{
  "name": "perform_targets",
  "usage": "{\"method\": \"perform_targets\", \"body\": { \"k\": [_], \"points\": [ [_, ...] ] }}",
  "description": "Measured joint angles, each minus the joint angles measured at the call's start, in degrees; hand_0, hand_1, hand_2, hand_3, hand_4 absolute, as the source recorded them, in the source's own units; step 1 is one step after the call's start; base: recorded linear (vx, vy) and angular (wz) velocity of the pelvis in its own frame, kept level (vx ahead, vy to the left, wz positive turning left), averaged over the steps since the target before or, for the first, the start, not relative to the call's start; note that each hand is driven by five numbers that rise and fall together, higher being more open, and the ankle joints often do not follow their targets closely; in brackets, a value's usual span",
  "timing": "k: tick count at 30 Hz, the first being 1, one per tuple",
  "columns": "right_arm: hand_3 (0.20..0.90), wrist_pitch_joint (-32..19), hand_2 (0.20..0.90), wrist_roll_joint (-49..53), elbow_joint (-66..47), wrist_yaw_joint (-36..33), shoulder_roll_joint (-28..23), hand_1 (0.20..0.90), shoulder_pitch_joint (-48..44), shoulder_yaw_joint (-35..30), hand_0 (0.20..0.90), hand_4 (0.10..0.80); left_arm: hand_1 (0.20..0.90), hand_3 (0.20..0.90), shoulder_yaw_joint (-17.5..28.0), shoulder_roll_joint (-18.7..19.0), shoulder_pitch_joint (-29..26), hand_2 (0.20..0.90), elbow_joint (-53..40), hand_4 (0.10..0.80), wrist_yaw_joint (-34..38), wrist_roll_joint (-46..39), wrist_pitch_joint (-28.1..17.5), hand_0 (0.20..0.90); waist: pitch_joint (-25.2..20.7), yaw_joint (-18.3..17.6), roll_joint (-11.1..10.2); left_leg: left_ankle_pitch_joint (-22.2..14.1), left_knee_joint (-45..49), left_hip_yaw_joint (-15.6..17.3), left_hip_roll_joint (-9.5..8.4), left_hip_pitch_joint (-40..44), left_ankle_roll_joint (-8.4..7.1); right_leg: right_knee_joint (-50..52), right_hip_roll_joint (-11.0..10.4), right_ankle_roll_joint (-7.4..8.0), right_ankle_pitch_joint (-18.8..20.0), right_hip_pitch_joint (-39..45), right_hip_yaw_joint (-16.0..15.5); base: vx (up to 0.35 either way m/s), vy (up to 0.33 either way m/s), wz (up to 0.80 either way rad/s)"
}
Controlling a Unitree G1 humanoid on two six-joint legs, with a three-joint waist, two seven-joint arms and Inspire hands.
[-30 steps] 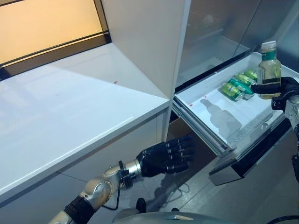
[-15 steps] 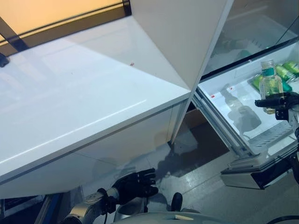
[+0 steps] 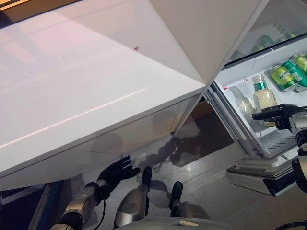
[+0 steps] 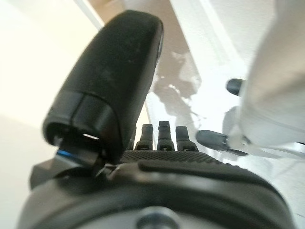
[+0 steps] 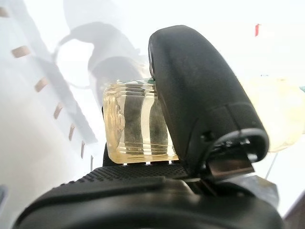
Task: Put drinks into fridge and close the fridge
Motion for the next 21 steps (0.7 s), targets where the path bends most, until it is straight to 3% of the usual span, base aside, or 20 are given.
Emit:
{"method": "perform_targets", "body": {
  "k": [1,3,4,5,6,7,8,21],
  "points": [
    [0.277,0.0,0.366,-0.8,0.0,0.3,0.0,0.366,0.0,0.0,0.366,0.177,0.9,0.9,0.1,0.0,-0.2,0.9,0.3,0.8,0.2,0.6,0.1,0.9,0.3,0.0,0.0,0.0,0.2,-0.1,-0.04,-0.1,0.0,0.0,0.0,0.0,0.0,0.0,-0.2,-0.007,0.0,0.08],
    [0.406,0.4,0.476,-2.2,0.0,1.4,0.0,0.476,0.0,0.0,0.476,0.306,0.9,0.9,0.1,0.0,-0.6,0.9,1.1,0.8,0.2,0.9,0.5,0.9,1.2,0.1,0.0,0.0,0.4,-0.4,-0.04,-0.4,0.0,0.0,0.0,0.0,0.0,0.0,-0.8,-0.012,0.0,0.1],
    [0.406,0.5,0.476,-2.9,0.2,2.1,0.1,0.476,0.0,0.0,0.476,0.306,0.9,0.9,0.1,0.0,-0.8,0.9,1.4,0.8,0.3,0.9,1.0,0.9,1.4,0.2,0.1,0.0,0.5,-0.5,-0.05,-0.6,0.0,0.0,0.0,0.0,0.0,-0.1,-0.9,-0.013,0.001,0.06],
    [0.527,0.6,0.58,-3.6,0.2,2.5,0.4,0.58,0.0,0.0,0.58,0.427,0.9,0.9,0.1,0.0,-0.8,0.9,1.7,0.8,0.4,0.9,1.2,0.9,1.4,0.3,0.0,0.0,0.5,-0.5,-0.06,-0.6,0.0,0.0,0.0,0.0,0.0,0.0,-1.0,-0.012,0.003,0.03],
    [0.579,0.8,0.625,-3.9,0.3,3.0,0.6,0.625,0.0,0.0,0.625,0.479,0.9,0.9,0.1,0.0,-0.8,0.9,2.0,0.8,0.5,0.9,1.3,0.9,1.5,0.4,0.0,0.0,0.5,-0.5,-0.08,-0.6,0.0,0.0,0.0,0.0,0.0,0.0,-1.0,0.0,0.0,0.0],
    [0.829,0.9,0.839,-4.9,0.2,3.7,0.7,0.839,0.0,0.0,0.839,0.729,0.9,0.9,0.3,0.0,-0.8,0.9,2.1,0.8,0.6,0.9,1.3,0.9,1.5,0.6,0.1,0.0,0.5,-0.5,-0.1,-0.6,0.0,0.0,-0.1,0.0,0.0,0.0,-1.0,0.0,0.0,0.0],
    [0.9,0.9,0.9,-5.9,0.2,3.8,0.7,0.9,0.0,0.0,0.9,0.8,0.9,0.9,0.4,0.0,-0.9,0.9,2.1,0.8,0.6,0.9,1.3,0.9,1.5,0.8,0.0,0.0,0.5,-0.5,-0.08,-0.5,0.0,0.1,-0.1,0.0,0.0,0.0,-1.0,0.0,0.0,0.0],
    [0.9,0.7,0.9,-7.5,0.2,4.1,0.7,0.9,0.0,-0.1,0.9,0.8,0.9,0.9,1.9,-0.1,-2.2,0.9,2.7,0.8,0.6,3.0,1.3,0.9,2.0,1.3,-0.4,0.0,1.4,-0.4,-0.08,-0.8,0.0,0.8,-0.1,0.0,0.0,0.0,-1.1,0.0,0.0,0.0]
  ]
}}
